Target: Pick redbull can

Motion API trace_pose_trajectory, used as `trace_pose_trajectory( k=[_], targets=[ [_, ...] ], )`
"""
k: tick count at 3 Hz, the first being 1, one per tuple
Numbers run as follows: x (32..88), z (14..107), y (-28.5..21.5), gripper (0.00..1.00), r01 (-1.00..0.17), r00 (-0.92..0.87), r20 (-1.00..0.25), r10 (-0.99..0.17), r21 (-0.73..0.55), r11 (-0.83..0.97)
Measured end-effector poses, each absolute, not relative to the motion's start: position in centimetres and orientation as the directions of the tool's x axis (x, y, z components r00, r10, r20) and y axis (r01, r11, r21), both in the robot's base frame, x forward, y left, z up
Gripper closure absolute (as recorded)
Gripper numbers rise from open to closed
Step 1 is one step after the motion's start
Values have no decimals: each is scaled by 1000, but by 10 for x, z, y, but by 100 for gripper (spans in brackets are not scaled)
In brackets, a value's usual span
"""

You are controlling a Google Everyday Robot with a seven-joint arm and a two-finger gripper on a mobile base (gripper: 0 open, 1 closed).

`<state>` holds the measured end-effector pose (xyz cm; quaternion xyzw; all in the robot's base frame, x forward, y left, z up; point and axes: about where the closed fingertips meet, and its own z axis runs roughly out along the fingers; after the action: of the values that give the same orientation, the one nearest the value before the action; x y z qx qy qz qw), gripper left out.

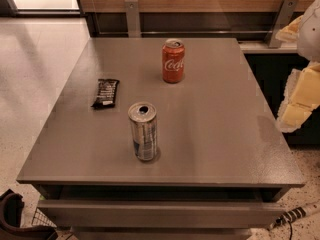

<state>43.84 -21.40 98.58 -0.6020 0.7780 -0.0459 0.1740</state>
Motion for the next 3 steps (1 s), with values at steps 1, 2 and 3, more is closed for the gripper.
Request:
trace_pose_trajectory(
  k=[1,2,3],
  targets=[
    [438,986,-214,0,-921,-215,-216,-953,-281,271],
    [438,981,-208,0,-926,-195,-266,-944,-266,266],
    [438,953,-198,0,-941,-128,-415,-901,-237,243]
  ],
)
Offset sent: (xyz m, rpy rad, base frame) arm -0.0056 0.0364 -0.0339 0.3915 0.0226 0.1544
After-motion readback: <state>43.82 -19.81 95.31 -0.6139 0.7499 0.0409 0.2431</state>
